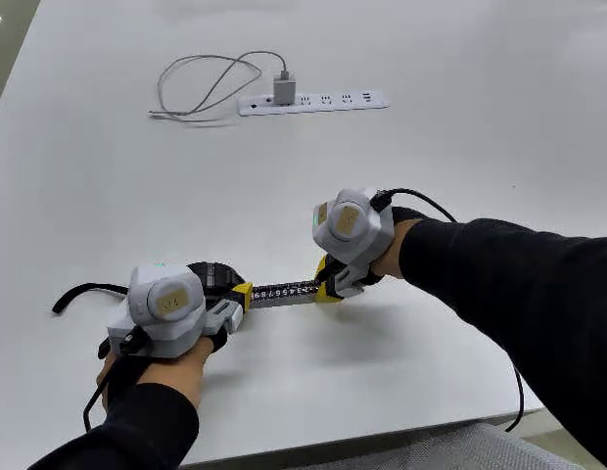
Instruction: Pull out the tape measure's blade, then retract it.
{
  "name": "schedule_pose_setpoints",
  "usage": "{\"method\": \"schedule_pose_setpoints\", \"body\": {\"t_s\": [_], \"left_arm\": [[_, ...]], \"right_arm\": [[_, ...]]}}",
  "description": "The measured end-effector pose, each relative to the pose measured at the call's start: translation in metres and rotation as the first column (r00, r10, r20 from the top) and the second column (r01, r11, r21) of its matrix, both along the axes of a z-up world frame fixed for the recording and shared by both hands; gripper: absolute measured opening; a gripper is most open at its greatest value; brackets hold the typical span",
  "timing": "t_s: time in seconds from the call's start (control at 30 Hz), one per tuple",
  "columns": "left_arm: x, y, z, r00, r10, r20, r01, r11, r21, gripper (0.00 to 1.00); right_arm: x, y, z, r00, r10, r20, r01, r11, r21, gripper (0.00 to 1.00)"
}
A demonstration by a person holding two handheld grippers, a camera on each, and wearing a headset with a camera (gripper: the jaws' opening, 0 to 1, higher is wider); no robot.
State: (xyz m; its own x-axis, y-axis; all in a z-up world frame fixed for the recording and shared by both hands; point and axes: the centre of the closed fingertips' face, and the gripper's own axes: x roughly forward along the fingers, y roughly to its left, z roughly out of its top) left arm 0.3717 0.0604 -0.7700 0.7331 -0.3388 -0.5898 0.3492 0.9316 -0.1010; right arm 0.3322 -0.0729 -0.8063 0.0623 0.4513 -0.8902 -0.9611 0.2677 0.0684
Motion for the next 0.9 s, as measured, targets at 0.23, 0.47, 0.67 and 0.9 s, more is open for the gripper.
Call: {"method": "schedule_pose_setpoints", "body": {"t_s": [0.23,0.47,0.67,0.9], "left_arm": [[0.000,0.000,0.000,1.000,-0.001,-0.002,0.001,1.000,-0.008,0.58],[0.000,0.000,0.000,1.000,-0.001,0.003,0.001,1.000,-0.007,0.58],[0.000,0.000,-0.001,1.000,0.001,0.003,-0.001,1.000,-0.006,0.58],[0.001,0.001,0.000,1.000,-0.002,0.002,0.002,1.000,-0.009,0.58]], "right_arm": [[0.001,0.006,0.000,1.000,0.007,0.002,-0.007,1.000,0.007,0.10],[0.001,0.010,0.000,1.000,0.001,-0.003,0.000,1.000,0.020,0.10],[0.002,0.015,0.000,1.000,0.004,0.002,-0.004,1.000,0.030,0.10],[0.004,0.021,0.000,1.000,-0.005,0.000,0.005,0.999,0.041,0.10]]}}
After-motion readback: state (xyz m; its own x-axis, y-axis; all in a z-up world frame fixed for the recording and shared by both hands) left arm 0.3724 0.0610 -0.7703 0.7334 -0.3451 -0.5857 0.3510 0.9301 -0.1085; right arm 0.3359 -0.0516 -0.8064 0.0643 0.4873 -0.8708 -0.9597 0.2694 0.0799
